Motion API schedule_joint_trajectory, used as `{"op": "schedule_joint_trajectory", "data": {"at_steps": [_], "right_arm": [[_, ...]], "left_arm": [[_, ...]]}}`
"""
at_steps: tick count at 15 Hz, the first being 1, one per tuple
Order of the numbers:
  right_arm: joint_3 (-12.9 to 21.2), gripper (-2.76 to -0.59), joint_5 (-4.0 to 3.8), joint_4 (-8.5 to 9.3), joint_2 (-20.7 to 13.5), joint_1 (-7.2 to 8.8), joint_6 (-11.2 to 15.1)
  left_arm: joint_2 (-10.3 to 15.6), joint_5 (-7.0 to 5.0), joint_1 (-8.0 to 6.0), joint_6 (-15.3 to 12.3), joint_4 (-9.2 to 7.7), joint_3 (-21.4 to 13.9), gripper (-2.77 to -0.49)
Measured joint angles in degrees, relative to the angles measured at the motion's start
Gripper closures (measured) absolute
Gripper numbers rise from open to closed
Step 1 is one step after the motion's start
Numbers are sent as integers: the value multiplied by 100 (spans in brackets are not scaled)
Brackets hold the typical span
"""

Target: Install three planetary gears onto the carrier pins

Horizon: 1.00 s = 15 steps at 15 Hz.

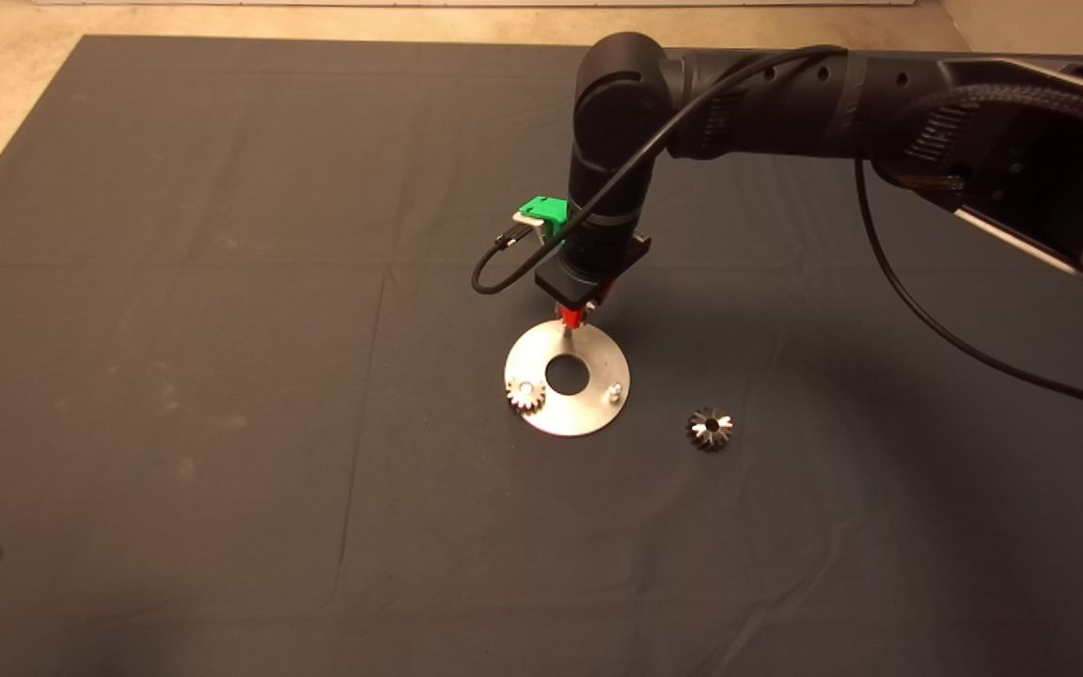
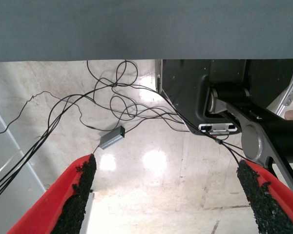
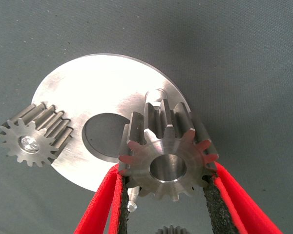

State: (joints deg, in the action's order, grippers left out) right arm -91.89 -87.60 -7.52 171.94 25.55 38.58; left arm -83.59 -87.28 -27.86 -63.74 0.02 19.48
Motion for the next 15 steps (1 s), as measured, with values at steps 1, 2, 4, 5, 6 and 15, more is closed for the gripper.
{"op": "schedule_joint_trajectory", "data": {"at_steps": [1,2,4,5,6,15], "right_arm": [[0,-94,0,-14,1,0,0],[0,-94,-2,-38,4,-1,0],[0,-94,0,-92,1,-6,-2],[0,-94,1,-149,1,-30,-5],[0,-94,20,-177,1,-61,-9],[2,-94,229,-210,1,-111,-20]], "left_arm": [[13,0,0,0,0,0,-204],[24,0,0,0,-2,0,-204],[24,0,0,0,0,0,-204],[25,0,0,0,0,0,-204],[27,0,0,0,0,0,-204],[74,0,0,0,0,0,-204]]}}
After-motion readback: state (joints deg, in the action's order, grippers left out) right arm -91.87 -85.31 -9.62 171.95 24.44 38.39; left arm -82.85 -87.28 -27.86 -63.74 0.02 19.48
